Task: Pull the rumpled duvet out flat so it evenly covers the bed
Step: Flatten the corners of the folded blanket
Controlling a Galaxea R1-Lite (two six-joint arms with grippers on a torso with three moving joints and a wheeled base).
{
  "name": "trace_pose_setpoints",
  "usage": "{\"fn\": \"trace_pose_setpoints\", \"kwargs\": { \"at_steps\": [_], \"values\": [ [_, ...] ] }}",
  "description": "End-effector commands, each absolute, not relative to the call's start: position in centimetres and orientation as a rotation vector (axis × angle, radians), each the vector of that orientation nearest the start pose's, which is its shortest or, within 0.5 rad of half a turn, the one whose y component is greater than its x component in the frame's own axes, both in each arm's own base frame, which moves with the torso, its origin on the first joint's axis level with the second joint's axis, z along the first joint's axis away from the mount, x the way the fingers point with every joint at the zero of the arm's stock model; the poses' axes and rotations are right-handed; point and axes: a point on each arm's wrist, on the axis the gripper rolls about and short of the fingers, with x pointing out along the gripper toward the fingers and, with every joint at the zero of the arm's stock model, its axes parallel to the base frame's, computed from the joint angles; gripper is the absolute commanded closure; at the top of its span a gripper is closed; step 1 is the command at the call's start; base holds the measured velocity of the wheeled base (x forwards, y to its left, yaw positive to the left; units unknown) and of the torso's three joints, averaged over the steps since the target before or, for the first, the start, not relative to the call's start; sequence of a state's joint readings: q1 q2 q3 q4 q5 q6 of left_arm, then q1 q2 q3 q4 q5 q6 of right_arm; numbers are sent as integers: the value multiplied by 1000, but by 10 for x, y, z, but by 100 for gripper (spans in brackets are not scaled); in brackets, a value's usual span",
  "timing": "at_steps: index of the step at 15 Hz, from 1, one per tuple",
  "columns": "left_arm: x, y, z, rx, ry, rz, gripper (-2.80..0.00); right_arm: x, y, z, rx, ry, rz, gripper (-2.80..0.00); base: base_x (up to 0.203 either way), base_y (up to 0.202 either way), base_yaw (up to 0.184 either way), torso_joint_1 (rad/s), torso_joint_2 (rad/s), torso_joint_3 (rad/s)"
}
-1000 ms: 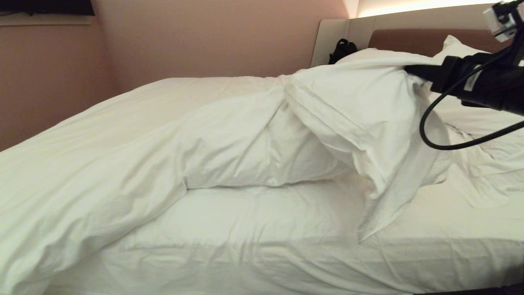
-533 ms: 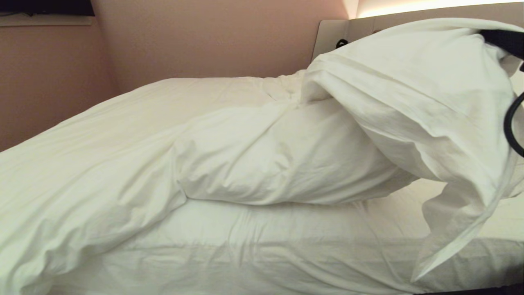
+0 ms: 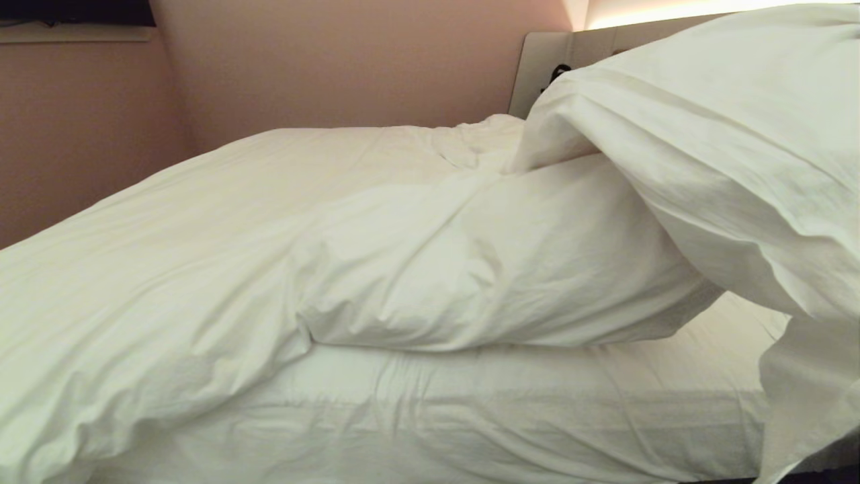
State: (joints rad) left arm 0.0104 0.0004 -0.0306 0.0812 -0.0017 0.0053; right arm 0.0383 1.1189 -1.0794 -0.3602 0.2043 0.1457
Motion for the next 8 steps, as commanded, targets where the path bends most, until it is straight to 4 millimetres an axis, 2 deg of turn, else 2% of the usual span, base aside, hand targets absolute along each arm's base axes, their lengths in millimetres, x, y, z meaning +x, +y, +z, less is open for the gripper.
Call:
{"fn": "trace_pose_setpoints", "kwargs": {
  "at_steps": [1,5,8],
  "values": [
    [-25,0,76,5,51,9,0,125,9,376,121,-352,234,0,0,0,0,0,0,0],
    [-25,0,76,4,51,9,0,90,5,384,107,-439,216,0,0,0,0,0,0,0],
    [-25,0,76,6,51,9,0,73,4,385,100,-475,206,0,0,0,0,0,0,0]
  ]
}}
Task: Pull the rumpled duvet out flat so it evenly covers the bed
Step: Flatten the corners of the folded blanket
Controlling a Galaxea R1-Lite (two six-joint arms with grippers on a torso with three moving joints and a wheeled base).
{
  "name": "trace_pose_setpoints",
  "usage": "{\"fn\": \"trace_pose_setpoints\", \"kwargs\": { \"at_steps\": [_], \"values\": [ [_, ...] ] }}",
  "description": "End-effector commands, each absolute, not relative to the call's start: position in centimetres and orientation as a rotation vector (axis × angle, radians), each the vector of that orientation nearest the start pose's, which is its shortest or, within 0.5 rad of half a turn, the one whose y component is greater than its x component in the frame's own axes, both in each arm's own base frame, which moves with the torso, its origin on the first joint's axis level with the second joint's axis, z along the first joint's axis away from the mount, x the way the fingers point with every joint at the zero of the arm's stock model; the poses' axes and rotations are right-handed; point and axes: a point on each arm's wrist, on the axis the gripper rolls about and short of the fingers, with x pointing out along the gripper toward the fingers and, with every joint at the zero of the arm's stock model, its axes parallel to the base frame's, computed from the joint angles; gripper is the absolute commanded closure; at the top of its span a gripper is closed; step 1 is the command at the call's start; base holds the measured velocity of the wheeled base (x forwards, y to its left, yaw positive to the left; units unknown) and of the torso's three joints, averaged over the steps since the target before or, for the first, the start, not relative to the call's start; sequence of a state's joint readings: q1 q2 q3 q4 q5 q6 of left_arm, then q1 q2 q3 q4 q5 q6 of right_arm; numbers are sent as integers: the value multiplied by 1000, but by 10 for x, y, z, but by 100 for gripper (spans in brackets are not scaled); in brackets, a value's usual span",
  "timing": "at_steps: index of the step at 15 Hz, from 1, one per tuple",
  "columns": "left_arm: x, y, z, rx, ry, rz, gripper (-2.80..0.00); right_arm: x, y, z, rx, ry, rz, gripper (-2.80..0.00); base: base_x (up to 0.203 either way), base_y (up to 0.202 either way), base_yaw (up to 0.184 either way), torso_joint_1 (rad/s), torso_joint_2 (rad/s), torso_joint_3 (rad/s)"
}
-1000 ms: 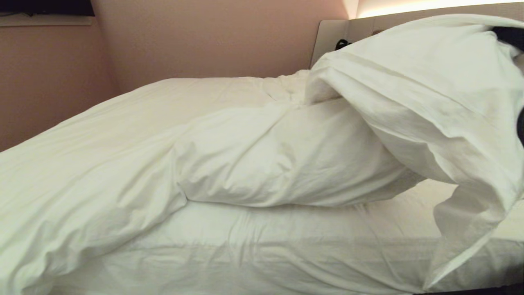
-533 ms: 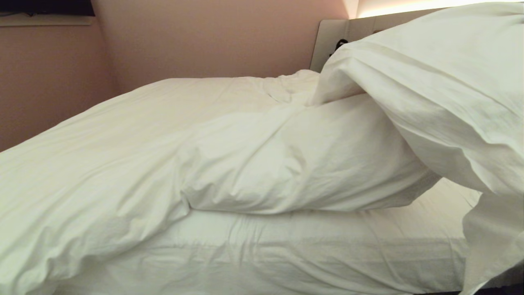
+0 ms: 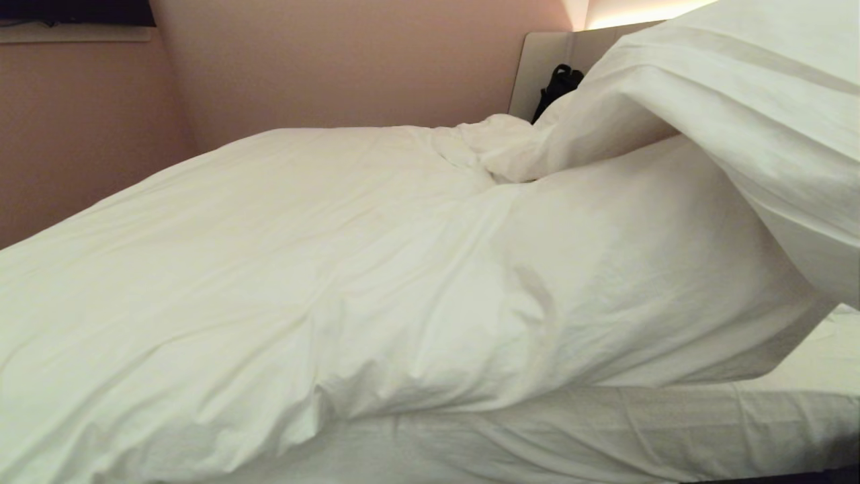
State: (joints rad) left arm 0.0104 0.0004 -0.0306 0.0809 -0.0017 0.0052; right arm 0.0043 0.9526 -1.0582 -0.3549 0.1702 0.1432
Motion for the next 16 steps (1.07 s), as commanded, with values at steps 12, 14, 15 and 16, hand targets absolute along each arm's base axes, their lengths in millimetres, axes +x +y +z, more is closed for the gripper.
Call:
{"fn": "trace_pose_setpoints", "kwargs": {
  "at_steps": [12,14,15,16],
  "values": [
    [-25,0,76,4,51,9,0,21,4,387,85,-561,209,0,0,0,0,0,0,0],
    [-25,0,76,6,51,9,0,12,4,387,83,-584,212,0,0,0,0,0,0,0],
    [-25,0,76,6,51,9,0,6,4,387,81,-598,211,0,0,0,0,0,0,0],
    [-25,0,76,6,51,9,0,0,4,387,80,-611,213,0,0,0,0,0,0,0]
  ]
}}
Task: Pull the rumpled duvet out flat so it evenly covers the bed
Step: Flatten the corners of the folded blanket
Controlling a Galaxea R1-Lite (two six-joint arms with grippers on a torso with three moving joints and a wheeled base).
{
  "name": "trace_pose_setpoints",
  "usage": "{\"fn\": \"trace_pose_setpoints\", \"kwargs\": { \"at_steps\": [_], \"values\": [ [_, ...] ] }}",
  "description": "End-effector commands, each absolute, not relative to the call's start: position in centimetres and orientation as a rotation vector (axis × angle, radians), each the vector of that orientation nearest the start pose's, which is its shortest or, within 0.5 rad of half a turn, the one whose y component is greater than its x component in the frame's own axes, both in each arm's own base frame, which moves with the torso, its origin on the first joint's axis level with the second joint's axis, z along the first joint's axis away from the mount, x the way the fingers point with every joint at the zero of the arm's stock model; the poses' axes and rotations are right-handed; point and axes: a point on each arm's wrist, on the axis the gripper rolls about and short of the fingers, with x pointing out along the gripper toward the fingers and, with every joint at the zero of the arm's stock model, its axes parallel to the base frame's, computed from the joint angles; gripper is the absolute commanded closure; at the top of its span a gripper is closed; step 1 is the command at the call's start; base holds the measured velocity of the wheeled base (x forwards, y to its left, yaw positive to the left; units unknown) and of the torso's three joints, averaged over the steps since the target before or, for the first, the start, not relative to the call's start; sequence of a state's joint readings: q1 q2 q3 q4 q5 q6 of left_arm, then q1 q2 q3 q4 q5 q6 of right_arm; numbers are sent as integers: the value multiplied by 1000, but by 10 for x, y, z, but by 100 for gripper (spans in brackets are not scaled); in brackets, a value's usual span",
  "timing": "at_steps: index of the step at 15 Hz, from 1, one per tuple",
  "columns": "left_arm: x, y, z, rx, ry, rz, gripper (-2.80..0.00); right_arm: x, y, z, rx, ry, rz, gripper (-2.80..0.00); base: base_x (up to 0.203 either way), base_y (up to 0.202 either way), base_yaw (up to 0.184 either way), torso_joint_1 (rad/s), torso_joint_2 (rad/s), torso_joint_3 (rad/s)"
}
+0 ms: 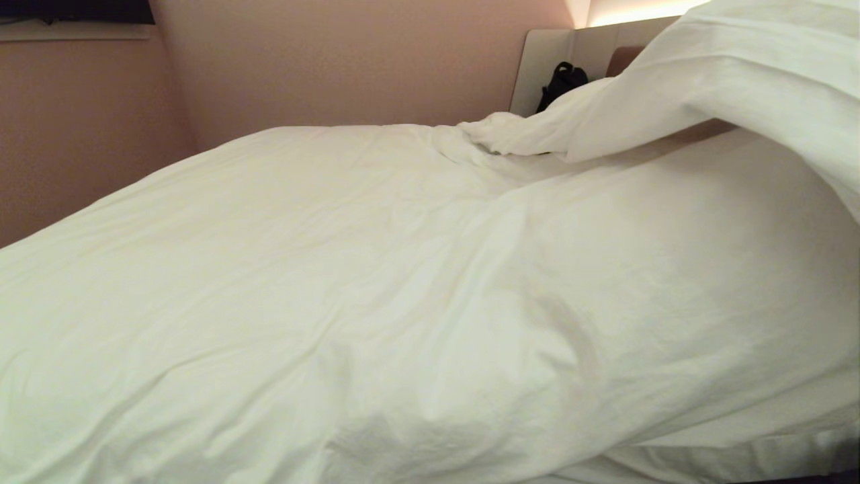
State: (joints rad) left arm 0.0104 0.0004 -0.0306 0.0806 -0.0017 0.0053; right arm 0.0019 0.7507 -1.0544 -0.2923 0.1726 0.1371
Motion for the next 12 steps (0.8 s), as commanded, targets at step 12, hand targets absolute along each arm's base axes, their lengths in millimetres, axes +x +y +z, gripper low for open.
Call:
{"fn": "trace_pose_setpoints", "kwargs": {
  "at_steps": [12],
  "values": [
    [-25,0,76,6,51,9,0,-25,4,380,36,-631,202,0,0,0,0,0,0,0]
  ]
}}
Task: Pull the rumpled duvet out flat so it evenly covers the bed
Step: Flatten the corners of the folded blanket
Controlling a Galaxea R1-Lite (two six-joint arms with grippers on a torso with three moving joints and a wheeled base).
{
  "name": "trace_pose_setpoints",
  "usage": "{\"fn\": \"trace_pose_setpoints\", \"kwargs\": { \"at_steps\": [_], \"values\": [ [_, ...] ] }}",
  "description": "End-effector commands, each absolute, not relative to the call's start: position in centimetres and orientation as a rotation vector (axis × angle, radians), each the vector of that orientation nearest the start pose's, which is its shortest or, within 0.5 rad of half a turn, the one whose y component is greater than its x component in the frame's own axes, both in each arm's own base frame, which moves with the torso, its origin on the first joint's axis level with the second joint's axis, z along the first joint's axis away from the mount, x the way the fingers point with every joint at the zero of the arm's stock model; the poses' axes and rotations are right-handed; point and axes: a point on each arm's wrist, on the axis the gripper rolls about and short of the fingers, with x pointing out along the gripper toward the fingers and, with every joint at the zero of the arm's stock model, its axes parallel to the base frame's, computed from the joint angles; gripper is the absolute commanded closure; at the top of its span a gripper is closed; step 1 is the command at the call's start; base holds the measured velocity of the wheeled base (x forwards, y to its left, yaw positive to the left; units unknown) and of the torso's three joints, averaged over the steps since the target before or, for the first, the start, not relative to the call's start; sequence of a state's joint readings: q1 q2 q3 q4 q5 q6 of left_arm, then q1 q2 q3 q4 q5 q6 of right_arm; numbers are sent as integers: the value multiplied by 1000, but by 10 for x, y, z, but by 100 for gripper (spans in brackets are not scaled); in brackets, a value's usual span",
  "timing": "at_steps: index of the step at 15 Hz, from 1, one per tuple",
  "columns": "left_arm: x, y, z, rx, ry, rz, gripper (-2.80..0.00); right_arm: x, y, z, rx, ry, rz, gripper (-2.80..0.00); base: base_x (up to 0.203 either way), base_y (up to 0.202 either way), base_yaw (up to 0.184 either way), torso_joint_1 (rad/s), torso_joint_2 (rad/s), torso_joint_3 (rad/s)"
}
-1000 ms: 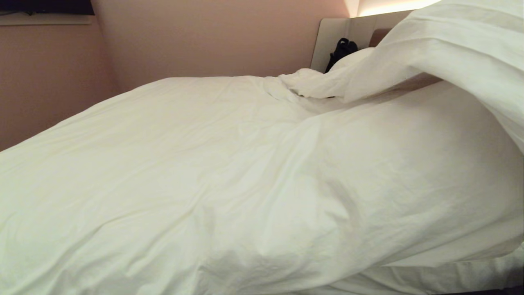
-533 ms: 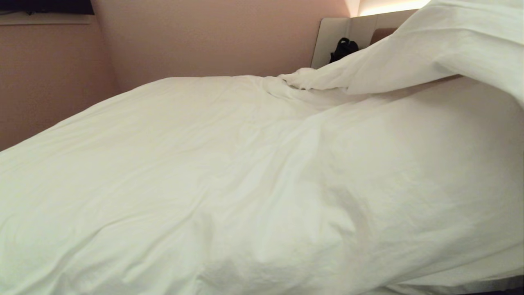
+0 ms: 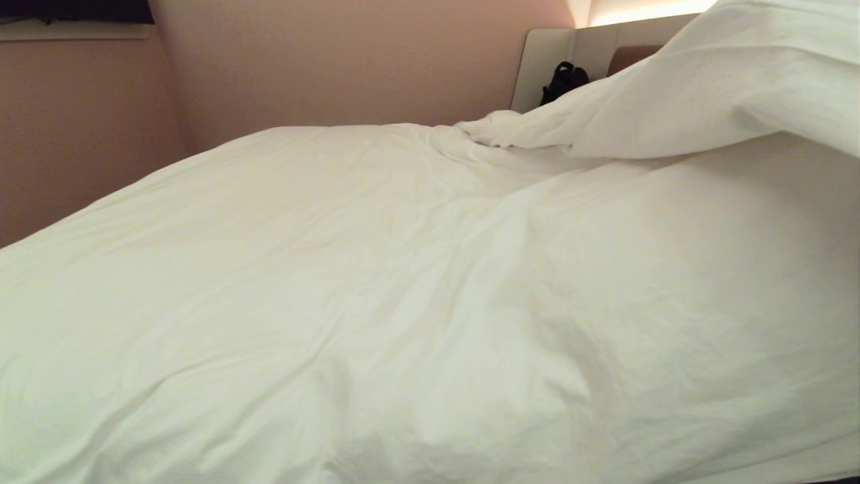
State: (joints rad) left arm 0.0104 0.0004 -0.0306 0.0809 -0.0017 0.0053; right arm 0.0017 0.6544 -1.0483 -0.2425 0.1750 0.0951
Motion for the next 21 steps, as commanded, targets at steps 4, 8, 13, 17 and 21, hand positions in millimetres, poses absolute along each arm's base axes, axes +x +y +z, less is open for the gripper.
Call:
{"fn": "trace_pose_setpoints", "kwargs": {
  "at_steps": [4,8,13,17,21],
  "values": [
    [-25,0,76,4,51,9,0,-22,4,380,38,-620,199,0,0,0,0,0,0,0],
    [-25,0,76,4,51,9,0,-17,4,378,24,-553,190,-280,0,0,0,0,0,0],
    [-25,0,76,4,51,9,0,-7,4,379,18,-370,189,-280,0,0,0,0,0,0],
    [-25,0,76,6,51,9,0,8,4,380,24,-315,182,-280,0,0,0,0,0,0],
    [-25,0,76,4,51,9,0,51,4,377,31,-203,179,-280,0,0,0,0,0,0]
  ]
}}
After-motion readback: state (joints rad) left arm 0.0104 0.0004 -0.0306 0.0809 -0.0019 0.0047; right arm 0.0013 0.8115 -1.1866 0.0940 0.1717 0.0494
